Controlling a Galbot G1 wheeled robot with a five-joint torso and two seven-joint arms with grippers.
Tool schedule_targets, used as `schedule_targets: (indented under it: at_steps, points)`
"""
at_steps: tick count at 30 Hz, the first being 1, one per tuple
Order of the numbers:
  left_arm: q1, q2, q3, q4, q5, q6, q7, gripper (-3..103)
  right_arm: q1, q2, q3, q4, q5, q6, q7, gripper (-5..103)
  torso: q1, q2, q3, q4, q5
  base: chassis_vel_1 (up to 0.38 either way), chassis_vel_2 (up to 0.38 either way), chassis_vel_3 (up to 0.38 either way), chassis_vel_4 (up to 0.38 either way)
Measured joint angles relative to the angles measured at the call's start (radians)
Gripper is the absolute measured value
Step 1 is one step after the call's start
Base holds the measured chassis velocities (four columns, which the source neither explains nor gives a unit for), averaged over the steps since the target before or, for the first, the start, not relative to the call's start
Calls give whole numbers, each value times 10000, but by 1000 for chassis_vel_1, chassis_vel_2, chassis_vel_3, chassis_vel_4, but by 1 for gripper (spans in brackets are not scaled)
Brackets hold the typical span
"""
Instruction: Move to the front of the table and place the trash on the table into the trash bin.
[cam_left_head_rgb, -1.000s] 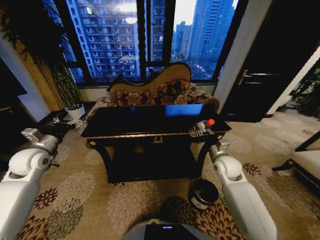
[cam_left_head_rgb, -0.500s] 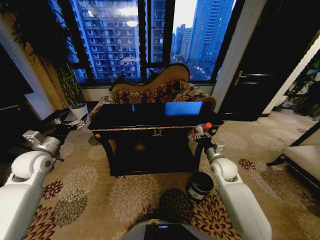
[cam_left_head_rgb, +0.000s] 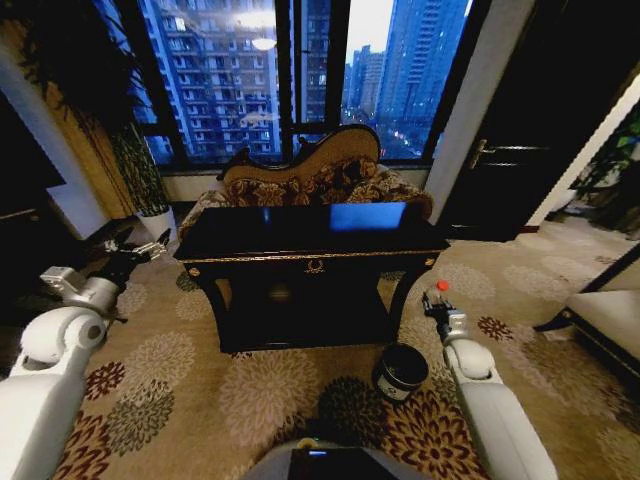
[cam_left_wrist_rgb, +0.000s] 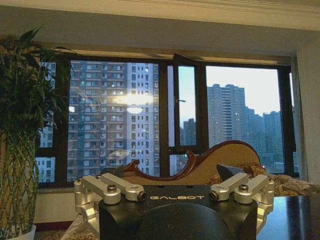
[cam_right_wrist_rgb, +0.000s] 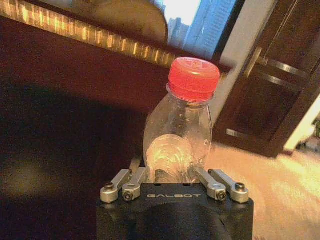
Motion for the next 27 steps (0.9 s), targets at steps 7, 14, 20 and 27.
schedule_targets:
  at_steps: [7, 14, 20, 27]
  points:
    - [184, -152, -183, -32, 127, -105, 20, 100, 709, 544, -281, -2305, -1362, 331, -1, 28, 0, 0, 0, 2, -1, 0, 0, 0, 0]
    - [362, -280, -307, -35, 305, -281, 45, 100, 1082, 741, -867, -4435, -1917, 785, -1, 28, 0, -1, 0, -1, -1, 0, 0, 0, 0]
    - [372, -280, -304, -97, 314, -288, 44, 100, 1509, 918, -1222, -5589, -1802, 1471, -1, 28, 0, 0, 0, 1, -1, 0, 0, 0, 0]
    - [388, -267, -259, -203, 312, -302, 42, 100, 2145, 989, -1475, -6266, -1715, 1812, 0, 28, 1, 0, 0, 1, -2, 0, 0, 0, 0]
